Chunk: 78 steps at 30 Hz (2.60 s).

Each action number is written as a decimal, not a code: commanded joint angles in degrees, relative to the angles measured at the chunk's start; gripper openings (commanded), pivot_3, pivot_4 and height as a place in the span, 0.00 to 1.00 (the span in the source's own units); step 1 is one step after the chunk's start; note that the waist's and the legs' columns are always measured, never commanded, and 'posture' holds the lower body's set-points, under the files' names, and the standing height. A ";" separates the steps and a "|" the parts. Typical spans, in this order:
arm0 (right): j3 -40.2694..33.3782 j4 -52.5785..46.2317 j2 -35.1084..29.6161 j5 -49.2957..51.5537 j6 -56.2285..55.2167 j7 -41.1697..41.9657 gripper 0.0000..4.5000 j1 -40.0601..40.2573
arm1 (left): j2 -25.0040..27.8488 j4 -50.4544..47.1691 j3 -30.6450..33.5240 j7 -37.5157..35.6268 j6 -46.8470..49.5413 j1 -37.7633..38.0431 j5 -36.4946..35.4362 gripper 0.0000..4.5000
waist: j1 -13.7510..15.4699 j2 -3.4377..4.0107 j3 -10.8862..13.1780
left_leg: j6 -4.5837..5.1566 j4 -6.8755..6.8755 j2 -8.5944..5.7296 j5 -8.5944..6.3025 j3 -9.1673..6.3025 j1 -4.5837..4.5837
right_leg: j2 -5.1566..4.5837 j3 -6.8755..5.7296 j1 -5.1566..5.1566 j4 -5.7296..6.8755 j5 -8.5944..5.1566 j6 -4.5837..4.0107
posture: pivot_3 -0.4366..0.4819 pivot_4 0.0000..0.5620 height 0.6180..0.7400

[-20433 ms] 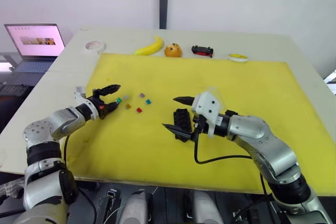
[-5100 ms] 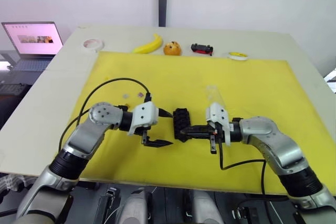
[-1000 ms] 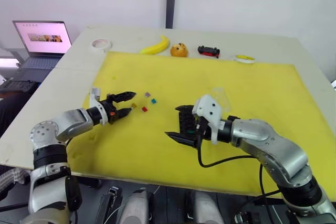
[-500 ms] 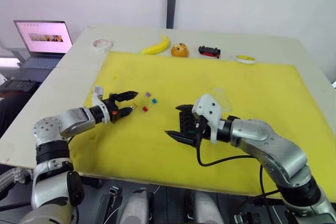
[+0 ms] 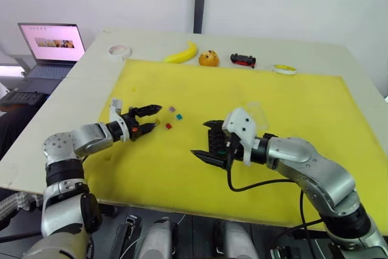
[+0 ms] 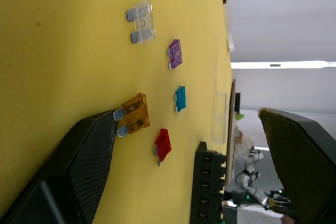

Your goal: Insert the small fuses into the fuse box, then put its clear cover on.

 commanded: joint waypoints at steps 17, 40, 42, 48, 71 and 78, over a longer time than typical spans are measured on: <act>-2.28 -1.44 -0.26 0.09 -0.60 0.74 1.00 -0.56 | -2.95 2.31 2.03 -2.78 1.03 -0.93 9.96 0.61 | -0.13 0.06 0.02 | -0.06 -0.02 -0.01 -0.03 -0.25 -0.03 | -0.25 -0.22 -0.03 -0.07 -0.01 -0.02 | 0.48 0.27 1.00; -2.73 -1.52 -0.67 0.19 -0.50 1.08 1.00 -0.58 | -4.66 1.91 4.90 -4.68 3.55 -1.53 15.22 0.21 | -0.21 0.20 -0.01 | -0.25 -0.02 -0.01 0.12 -0.64 -0.83 | -0.28 -0.56 -0.66 -0.04 0.00 -0.02 | 0.48 0.27 1.00; -2.78 -1.54 -0.71 0.19 -0.48 1.12 1.00 -0.62 | -4.69 1.65 4.71 -5.07 3.71 -1.34 15.67 0.21 | -0.21 0.20 -0.01 | -0.25 -0.02 -0.01 0.12 -0.65 -0.83 | -0.28 -0.58 -0.66 -0.04 0.00 -0.02 | 0.48 0.27 1.00; -3.07 -1.62 -0.87 0.24 -0.57 1.30 1.00 -0.51 | -3.79 0.94 6.15 -5.99 3.87 -0.72 16.08 0.01 | -0.34 0.30 -0.03 | -0.24 -0.02 -0.01 0.13 -0.65 -0.84 | -0.26 -0.60 -0.66 -0.04 0.00 -0.02 | 0.48 0.27 1.00; -20.64 3.94 23.83 28.97 13.72 -21.50 1.00 -6.47 | -9.88 -19.23 4.57 4.11 8.97 -10.86 -12.86 0.01 | -1.95 0.05 0.28 | -0.52 -0.12 0.22 0.28 -0.89 -1.02 | -0.09 -0.67 -0.82 0.04 0.11 0.17 | 0.48 0.27 1.00; -25.91 7.73 28.23 42.49 13.47 -34.84 1.00 -9.47 | -9.45 -23.11 -3.05 4.84 2.11 -8.32 -20.00 0.01 | -2.30 0.26 0.40 | -0.61 -0.25 0.24 0.34 -0.88 -1.02 | -0.02 -0.66 -0.89 0.06 0.03 0.02 | 0.48 0.27 1.00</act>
